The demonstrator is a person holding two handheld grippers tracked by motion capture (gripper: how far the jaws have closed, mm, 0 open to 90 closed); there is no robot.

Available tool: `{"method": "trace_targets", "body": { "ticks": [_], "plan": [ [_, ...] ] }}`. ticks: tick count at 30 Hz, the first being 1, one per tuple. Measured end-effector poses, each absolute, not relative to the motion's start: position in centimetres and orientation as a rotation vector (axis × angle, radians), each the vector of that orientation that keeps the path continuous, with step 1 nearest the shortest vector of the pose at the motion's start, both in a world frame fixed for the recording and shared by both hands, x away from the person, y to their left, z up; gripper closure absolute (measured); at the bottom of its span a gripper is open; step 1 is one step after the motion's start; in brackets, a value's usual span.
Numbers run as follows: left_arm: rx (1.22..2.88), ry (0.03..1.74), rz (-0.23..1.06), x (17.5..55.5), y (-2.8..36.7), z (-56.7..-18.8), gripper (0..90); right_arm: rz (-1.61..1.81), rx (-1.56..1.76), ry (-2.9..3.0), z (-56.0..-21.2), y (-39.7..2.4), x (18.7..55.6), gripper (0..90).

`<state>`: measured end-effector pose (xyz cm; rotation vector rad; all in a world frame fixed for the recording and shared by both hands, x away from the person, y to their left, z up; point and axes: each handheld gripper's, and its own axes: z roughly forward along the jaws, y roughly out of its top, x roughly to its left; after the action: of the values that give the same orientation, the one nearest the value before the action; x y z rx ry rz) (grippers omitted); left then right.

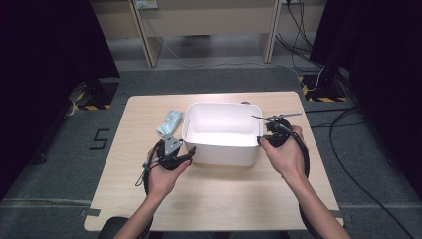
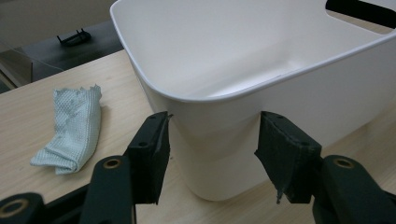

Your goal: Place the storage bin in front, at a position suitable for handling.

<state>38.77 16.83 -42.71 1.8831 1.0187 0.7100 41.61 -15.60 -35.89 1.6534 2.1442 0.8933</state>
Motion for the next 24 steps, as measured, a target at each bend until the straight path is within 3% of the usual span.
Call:
{"method": "trace_targets", "body": {
  "ticks": [24],
  "plan": [
    [1.909, 0.902, 0.668, 38.6, 16.4, -42.8, 47.3, 0.818, 1.633, 2.129, -36.0, -16.9, 44.8, 81.1]
  ]
}}
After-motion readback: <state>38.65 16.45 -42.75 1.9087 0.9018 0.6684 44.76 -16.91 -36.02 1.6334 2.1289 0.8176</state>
